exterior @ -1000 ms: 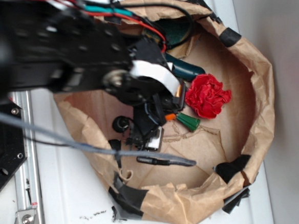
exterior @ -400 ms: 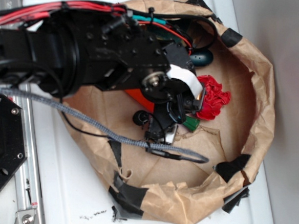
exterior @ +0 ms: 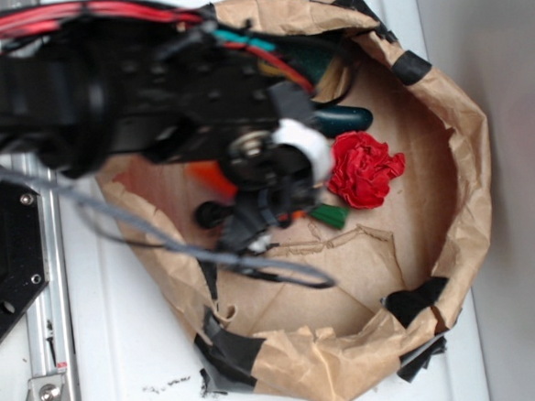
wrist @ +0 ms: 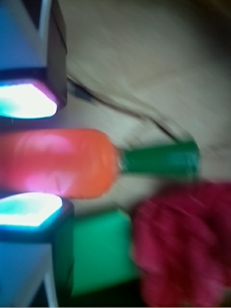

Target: Grab the carrot.

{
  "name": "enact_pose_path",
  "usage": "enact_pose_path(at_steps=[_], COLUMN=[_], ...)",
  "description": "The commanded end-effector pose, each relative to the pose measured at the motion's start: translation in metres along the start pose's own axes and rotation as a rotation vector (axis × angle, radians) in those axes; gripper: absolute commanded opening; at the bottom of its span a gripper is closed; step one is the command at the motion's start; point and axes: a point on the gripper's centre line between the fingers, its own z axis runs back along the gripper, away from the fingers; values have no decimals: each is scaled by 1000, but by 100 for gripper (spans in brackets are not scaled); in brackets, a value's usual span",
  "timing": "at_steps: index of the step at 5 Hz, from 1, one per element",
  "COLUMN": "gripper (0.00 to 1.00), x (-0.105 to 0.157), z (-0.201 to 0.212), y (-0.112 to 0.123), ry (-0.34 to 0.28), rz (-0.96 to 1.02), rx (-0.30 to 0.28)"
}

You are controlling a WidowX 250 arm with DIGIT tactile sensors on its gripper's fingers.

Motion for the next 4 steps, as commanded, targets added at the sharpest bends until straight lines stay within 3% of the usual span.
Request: enact_pose_path(at_steps=[1, 2, 3, 4], gripper=[0, 100, 100, 100], x=[20, 38, 39, 26], z=[15, 0, -17, -35], y=[-13, -9, -9, -14], ry=[-59, -62, -14, 70], rz=[-10, 14, 17, 8], rx=[18, 50, 41, 19])
